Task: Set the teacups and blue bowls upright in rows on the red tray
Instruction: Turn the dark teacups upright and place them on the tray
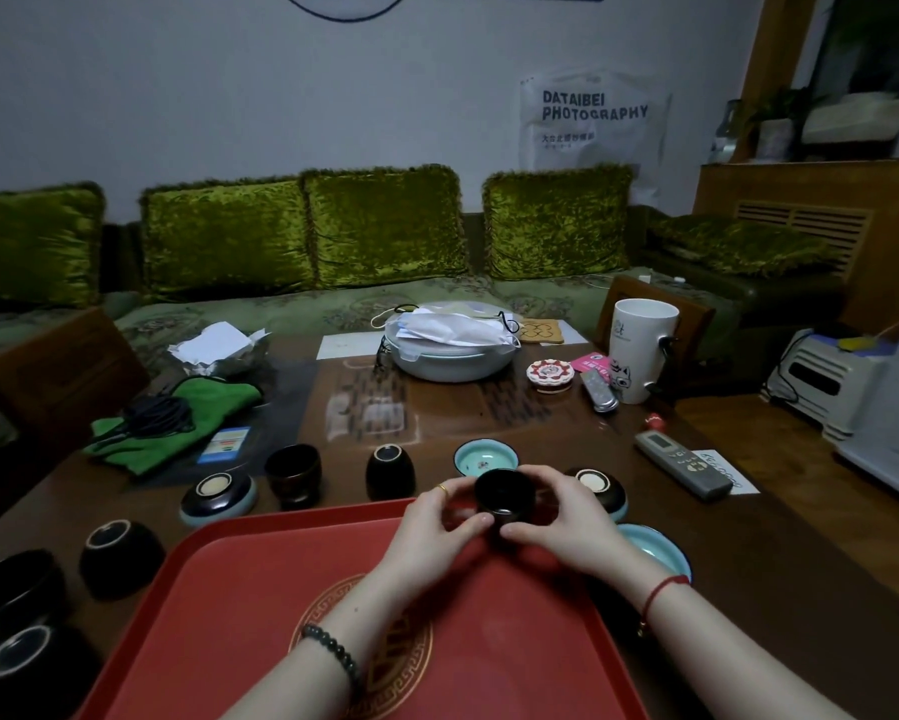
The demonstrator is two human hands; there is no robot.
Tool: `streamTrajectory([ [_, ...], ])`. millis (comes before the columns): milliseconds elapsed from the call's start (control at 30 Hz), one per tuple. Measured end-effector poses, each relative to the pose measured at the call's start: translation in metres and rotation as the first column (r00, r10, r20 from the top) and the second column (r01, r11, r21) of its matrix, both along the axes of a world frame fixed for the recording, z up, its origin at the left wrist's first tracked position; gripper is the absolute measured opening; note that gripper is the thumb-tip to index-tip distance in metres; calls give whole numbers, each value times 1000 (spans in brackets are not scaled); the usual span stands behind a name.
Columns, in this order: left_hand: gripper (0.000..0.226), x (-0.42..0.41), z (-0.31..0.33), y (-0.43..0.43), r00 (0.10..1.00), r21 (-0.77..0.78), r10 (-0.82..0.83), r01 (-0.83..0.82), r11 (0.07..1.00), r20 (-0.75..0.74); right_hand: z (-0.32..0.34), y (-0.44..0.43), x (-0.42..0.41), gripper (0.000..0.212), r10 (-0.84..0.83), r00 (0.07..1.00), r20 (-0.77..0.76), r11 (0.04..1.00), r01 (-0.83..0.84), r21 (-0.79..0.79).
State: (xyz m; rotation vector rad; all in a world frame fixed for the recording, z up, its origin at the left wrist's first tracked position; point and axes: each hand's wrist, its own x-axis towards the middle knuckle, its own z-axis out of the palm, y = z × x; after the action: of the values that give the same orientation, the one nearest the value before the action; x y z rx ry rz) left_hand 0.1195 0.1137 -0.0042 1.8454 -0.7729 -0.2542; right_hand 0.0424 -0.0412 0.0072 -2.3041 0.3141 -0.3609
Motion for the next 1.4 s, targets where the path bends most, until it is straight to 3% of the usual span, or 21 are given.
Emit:
streamTrajectory([
  [600, 52, 0, -9, 5, 1000, 63, -12, 10, 998, 28, -1, 1, 2, 76, 28, 999, -38, 998, -30, -57],
  [767, 55, -4, 6, 25, 997, 94, -5, -2, 996, 77, 17, 6, -6, 74, 31, 998, 49, 993, -25, -115],
  [1100, 55, -13, 59, 131, 941, 133, 96, -147, 980, 325, 63, 75, -7, 72, 221, 953, 205, 965, -184, -186],
  [1400, 52, -21, 82, 253, 866, 128, 291, -369, 921, 406, 71, 174, 11, 70, 402, 882, 244, 912, -363, -191],
])
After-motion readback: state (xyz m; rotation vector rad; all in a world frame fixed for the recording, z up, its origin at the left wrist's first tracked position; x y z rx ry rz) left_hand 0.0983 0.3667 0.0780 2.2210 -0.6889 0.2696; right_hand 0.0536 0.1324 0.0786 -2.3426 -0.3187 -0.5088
